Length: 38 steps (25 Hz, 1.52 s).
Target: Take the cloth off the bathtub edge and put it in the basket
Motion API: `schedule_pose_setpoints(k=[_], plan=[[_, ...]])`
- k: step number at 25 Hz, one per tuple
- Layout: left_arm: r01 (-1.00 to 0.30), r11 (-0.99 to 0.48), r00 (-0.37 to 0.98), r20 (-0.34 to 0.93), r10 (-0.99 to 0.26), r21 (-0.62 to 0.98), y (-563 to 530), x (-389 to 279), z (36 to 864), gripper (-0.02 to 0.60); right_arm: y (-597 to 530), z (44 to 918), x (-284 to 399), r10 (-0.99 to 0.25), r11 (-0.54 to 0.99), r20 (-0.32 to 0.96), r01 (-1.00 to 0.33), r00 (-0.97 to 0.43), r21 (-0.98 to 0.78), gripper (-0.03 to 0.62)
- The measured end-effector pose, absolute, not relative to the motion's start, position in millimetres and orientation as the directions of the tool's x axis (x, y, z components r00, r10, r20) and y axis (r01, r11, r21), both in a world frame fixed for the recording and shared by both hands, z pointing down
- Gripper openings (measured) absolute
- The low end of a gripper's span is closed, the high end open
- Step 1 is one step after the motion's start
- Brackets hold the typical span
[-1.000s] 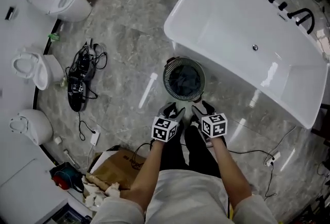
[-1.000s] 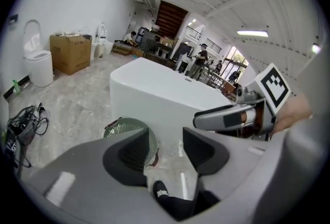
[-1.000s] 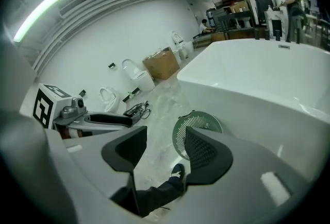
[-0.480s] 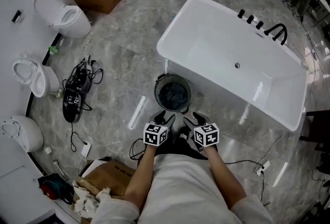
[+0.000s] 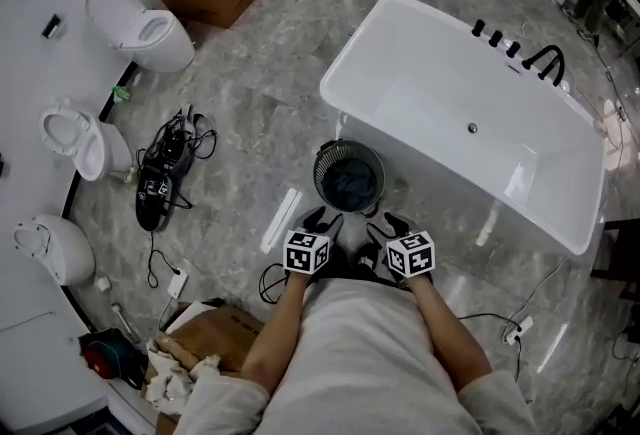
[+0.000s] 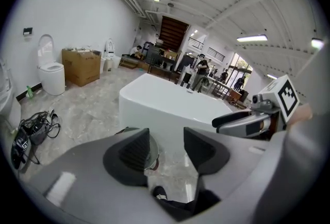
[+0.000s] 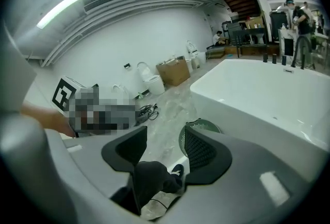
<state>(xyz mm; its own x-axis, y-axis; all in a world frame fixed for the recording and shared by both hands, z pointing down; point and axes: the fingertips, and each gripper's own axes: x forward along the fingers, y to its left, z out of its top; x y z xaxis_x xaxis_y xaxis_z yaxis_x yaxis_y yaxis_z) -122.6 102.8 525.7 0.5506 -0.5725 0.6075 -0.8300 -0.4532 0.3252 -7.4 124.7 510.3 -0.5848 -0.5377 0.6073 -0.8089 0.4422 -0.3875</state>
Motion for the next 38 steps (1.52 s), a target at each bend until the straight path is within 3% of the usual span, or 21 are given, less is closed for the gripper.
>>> schedule_pose_setpoints(k=[12,14,19,26,27,38], plan=[[-0.833,-0.473,0.539,0.619,-0.572,0.288,109,-124,526,0.236,126,517,-10,-0.521,0.434,0.633,-0.816,-0.572,-0.381,0.206],[-0.824,-0.486,0.550,0.616,-0.564,0.291,110,-120,525,0.235,127,518,-7,-0.521,0.428,0.636,-0.819,-0.570,-0.383,0.176],[-0.814,-0.490,0.568,0.608,-0.555,0.313,113,-116,525,0.138,129,521,-3,-0.525,0.409,0.634,-0.822,-0.568,-0.397,0.119],[-0.801,-0.491,0.589,0.602,-0.539,0.344,116,-111,526,0.060,130,523,0,-0.534,0.414,0.631,-0.825,-0.563,-0.385,0.032],[-0.798,-0.490,0.594,0.598,-0.538,0.351,117,-111,526,0.058,130,523,0,-0.532,0.420,0.629,-0.822,-0.567,-0.384,0.002],[-0.793,-0.451,0.607,0.581,-0.542,0.408,114,-112,528,0.058,136,524,5,-0.517,0.413,0.629,-0.813,-0.580,-0.410,0.002]])
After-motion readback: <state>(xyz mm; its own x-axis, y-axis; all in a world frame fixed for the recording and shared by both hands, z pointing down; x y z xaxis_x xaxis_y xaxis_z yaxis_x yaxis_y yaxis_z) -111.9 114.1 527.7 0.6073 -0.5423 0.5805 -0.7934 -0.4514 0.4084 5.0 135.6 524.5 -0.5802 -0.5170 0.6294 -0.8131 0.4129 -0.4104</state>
